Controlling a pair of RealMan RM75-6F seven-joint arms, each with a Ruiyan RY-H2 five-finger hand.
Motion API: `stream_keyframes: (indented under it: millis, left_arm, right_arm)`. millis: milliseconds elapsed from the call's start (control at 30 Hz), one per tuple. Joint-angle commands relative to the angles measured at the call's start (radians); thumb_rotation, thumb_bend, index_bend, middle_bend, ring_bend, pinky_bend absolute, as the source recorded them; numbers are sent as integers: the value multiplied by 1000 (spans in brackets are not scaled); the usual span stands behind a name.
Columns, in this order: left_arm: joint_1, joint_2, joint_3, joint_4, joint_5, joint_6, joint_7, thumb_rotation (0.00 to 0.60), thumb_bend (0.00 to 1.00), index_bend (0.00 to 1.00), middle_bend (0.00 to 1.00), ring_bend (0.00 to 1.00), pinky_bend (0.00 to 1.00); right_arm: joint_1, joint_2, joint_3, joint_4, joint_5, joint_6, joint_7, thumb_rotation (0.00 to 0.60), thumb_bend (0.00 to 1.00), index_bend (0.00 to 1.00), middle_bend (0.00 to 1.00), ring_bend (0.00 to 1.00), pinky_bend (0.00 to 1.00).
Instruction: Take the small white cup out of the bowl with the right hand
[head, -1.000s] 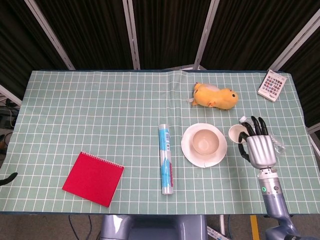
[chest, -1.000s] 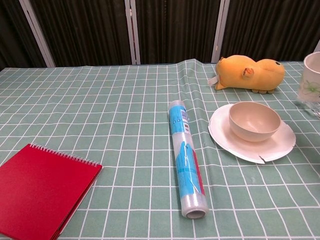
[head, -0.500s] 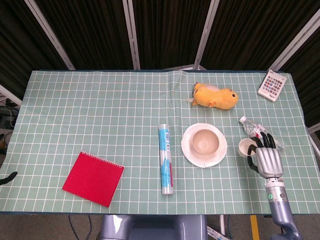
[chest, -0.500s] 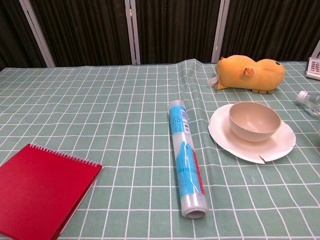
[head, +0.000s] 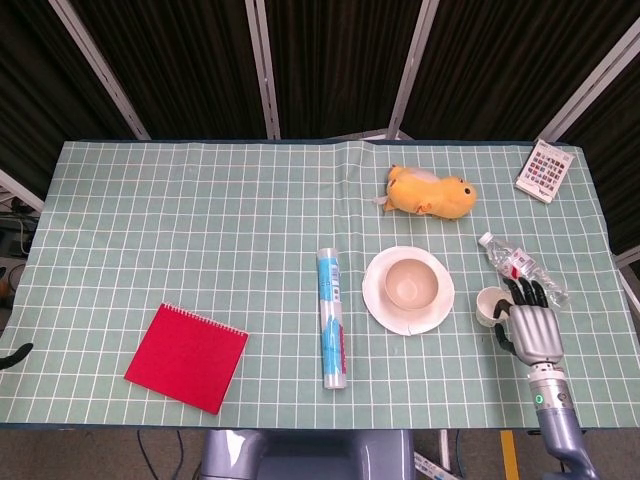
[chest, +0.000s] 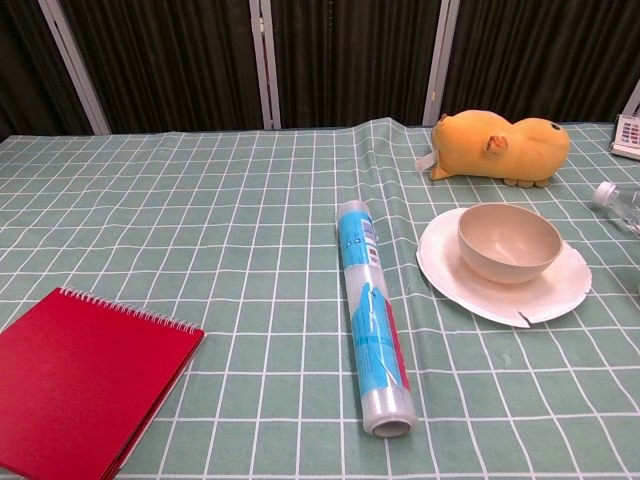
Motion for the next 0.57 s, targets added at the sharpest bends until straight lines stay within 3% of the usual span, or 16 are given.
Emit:
stream_keyframes:
  millis: [33, 167, 567]
  left_arm:
    - [0, 0, 0, 0, 1, 1, -1, 600, 0, 0, 0, 0, 0]
    - [1, 0, 0, 1, 2, 4, -2, 600, 0, 0, 0, 0, 0]
    - [3, -4, 1, 6, 5, 8, 3, 600, 0, 0, 0, 0, 0]
  right_arm:
    - [-5, 13, -1, -23, 1, 4, -13, 600, 250, 105, 0, 0, 0]
    - [-15, 30, 1, -55, -16, 31, -11, 600, 215, 0, 0, 0, 0]
    - [-87, 152, -40, -168, -250, 264, -6, 600, 167, 0, 0, 0, 0]
